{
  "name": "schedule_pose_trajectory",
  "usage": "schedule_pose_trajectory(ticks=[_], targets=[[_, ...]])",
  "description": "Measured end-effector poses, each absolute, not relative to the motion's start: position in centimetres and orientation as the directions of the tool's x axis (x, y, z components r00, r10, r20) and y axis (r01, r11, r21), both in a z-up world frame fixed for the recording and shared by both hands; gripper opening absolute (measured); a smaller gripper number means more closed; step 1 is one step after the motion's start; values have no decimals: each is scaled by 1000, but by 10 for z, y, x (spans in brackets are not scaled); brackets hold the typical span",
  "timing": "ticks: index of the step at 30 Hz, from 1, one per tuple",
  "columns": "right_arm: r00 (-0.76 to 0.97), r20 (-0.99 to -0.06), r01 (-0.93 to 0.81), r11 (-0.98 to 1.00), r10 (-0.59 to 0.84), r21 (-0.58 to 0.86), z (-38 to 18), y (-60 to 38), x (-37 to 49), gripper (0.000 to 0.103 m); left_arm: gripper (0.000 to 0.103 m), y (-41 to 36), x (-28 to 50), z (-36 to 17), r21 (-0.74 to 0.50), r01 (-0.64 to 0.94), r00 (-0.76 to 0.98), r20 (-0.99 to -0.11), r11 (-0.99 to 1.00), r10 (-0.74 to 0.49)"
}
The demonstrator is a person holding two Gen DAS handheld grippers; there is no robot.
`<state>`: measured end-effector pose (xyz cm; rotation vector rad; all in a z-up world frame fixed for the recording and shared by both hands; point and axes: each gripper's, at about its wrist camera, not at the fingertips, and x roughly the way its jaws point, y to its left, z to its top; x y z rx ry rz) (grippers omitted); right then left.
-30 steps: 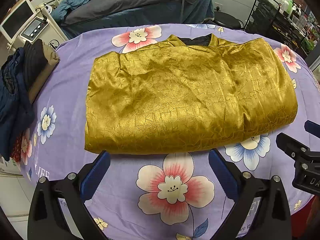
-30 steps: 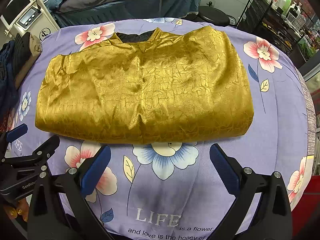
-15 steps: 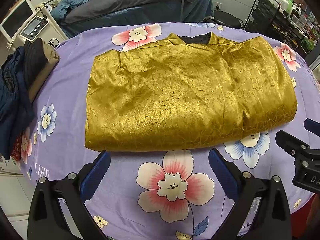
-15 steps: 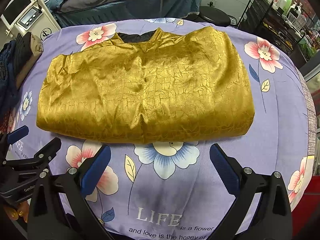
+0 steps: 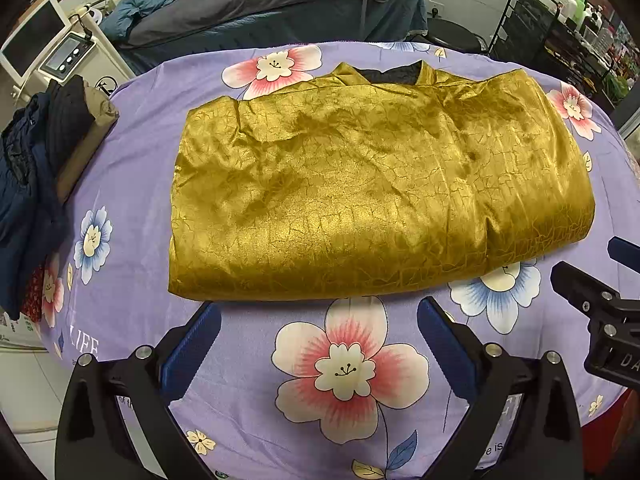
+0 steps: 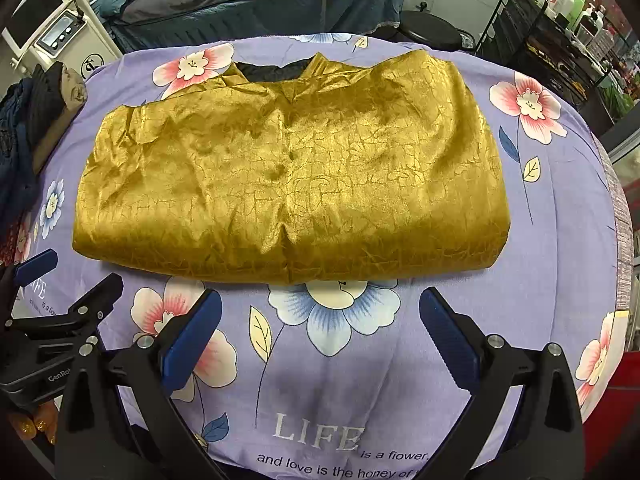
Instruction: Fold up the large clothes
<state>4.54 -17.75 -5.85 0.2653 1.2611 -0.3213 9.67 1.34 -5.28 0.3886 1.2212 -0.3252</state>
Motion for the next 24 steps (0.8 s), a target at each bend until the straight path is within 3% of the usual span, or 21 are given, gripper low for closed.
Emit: schedule_pose_trajectory(ticks=[24], targets=[[266,-960,375,927,-91,17,-60,-178,43,97,96,15,97,-55,122,436,307,-952,892,-20]])
